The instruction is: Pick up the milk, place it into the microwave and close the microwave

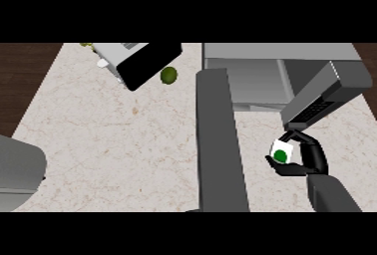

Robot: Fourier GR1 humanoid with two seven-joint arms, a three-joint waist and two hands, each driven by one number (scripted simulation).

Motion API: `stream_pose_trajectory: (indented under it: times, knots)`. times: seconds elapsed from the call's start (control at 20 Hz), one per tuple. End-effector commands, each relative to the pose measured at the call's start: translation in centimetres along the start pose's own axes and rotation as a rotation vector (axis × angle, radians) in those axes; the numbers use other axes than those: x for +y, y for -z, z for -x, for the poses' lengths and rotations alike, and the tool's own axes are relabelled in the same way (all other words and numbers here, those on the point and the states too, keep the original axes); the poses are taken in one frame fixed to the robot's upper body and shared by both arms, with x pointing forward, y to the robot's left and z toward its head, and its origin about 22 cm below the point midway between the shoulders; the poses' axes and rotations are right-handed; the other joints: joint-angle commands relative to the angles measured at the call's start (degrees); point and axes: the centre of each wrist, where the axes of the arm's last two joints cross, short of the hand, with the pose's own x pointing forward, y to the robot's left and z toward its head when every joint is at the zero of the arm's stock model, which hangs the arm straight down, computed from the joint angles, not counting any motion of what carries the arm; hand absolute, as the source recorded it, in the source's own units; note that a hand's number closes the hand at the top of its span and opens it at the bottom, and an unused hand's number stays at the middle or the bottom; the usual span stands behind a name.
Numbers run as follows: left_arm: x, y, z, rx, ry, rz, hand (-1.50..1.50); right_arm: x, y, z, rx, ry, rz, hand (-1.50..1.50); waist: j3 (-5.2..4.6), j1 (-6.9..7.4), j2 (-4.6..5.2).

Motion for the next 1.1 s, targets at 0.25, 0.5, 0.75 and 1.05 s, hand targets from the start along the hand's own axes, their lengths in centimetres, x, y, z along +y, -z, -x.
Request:
stream_pose_trajectory:
  times: [0.25,0.5,0.75,1.05]
  knots:
    - [0.5,-0.1,-0.3,0.0,-0.003,-0.024,-1.5,2.5,0.4,-0.5,-0.122,0.119,-0.087,1.5,-0.08,-0.98,-0.43]
    - [0.3,-0.2,-0.1,0.018,0.001,-0.05,-1.5,5.0,3.0,-3.0,-0.172,0.11,-0.086,1.5,-0.13,-1.45,-0.6]
    - [1.6,-0.9,1.2,0.022,0.008,-0.018,-1.5,6.0,4.2,-5.2,-0.158,0.071,-0.058,1.5,-0.09,-0.9,-0.36]
    - [1.1,-1.0,0.5,0.017,0.007,-0.033,-1.5,8.4,8.2,-9.4,-0.171,0.04,-0.04,1.5,-0.07,-0.7,-0.33]
